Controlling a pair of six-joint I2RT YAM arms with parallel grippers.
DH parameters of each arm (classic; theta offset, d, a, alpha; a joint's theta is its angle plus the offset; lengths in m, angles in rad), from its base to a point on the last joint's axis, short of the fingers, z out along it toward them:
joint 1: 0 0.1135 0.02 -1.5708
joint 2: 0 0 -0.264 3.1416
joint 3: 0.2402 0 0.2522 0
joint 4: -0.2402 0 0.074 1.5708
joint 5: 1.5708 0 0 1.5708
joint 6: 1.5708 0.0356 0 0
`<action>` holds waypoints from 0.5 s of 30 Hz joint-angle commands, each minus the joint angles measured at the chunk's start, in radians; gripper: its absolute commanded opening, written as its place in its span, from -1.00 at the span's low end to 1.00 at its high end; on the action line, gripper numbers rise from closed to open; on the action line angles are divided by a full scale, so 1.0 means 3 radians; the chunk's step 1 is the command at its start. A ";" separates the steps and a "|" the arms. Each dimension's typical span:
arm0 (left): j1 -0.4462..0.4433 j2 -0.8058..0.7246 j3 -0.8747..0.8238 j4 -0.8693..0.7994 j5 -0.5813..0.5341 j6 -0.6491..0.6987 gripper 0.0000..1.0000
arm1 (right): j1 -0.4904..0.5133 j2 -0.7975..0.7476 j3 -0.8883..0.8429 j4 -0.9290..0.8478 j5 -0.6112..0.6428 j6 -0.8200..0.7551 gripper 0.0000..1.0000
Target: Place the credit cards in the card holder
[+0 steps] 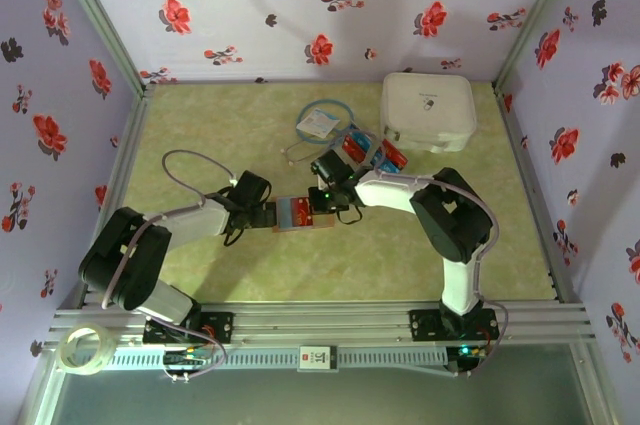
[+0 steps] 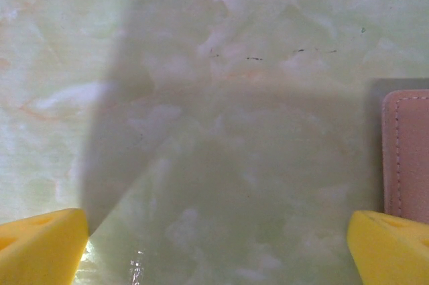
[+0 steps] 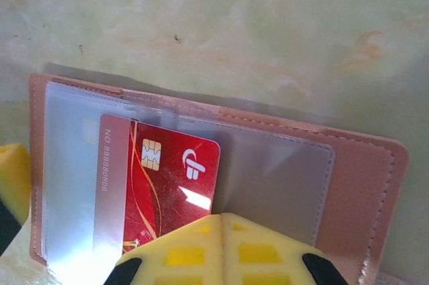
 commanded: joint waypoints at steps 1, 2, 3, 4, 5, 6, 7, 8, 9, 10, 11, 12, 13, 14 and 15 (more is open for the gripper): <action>0.0024 0.0106 0.0043 0.0039 0.0050 0.0039 0.99 | 0.0053 0.0068 0.0100 -0.0065 -0.0034 -0.0002 -0.90; 0.0026 0.0103 0.0037 0.0048 0.0052 0.0040 0.99 | 0.0059 0.0073 0.0109 -0.0059 -0.0034 0.0003 -0.90; 0.0025 0.0112 0.0040 0.0047 0.0053 0.0042 0.99 | 0.0066 0.0076 0.0114 -0.0052 -0.0042 0.0005 -0.90; 0.0026 0.0109 0.0035 0.0052 0.0057 0.0039 0.99 | 0.0075 0.0081 0.0123 -0.0049 -0.0046 0.0011 -0.90; 0.0025 0.0116 0.0036 0.0058 0.0065 0.0040 0.99 | 0.0080 0.0091 0.0134 -0.0046 -0.0047 0.0019 -0.90; 0.0024 0.0113 0.0032 0.0062 0.0066 0.0039 0.99 | 0.0087 0.0097 0.0144 -0.0045 -0.0053 0.0019 -0.90; 0.0023 0.0118 0.0034 0.0067 0.0067 0.0042 0.99 | 0.0096 0.0114 0.0158 -0.0048 -0.0058 0.0023 -0.90; 0.0026 0.0119 0.0031 0.0071 0.0071 0.0040 0.99 | 0.0104 0.0127 0.0175 -0.0049 -0.0064 0.0028 -0.90; 0.0026 0.0127 0.0029 0.0072 0.0073 0.0041 0.99 | 0.0113 0.0141 0.0191 -0.0049 -0.0074 0.0032 -0.90; 0.0026 0.0127 0.0025 0.0077 0.0076 0.0039 0.99 | 0.0124 0.0156 0.0207 -0.0049 -0.0079 0.0035 -0.91; 0.0025 0.0130 0.0025 0.0080 0.0082 0.0041 0.99 | 0.0129 0.0170 0.0221 -0.0047 -0.0079 0.0038 -0.90; 0.0026 0.0132 0.0025 0.0085 0.0086 0.0040 0.99 | 0.0139 0.0185 0.0237 -0.0047 -0.0082 0.0041 -0.90; 0.0026 0.0132 0.0023 0.0085 0.0085 0.0039 0.99 | 0.0148 0.0191 0.0250 -0.0049 -0.0082 0.0047 -0.90; 0.0024 0.0130 0.0015 0.0092 0.0084 0.0039 0.99 | 0.0155 0.0195 0.0258 -0.0044 -0.0084 0.0053 -0.90; 0.0026 0.0133 0.0009 0.0095 0.0088 0.0039 0.99 | 0.0160 0.0202 0.0269 -0.0044 -0.0083 0.0054 -0.90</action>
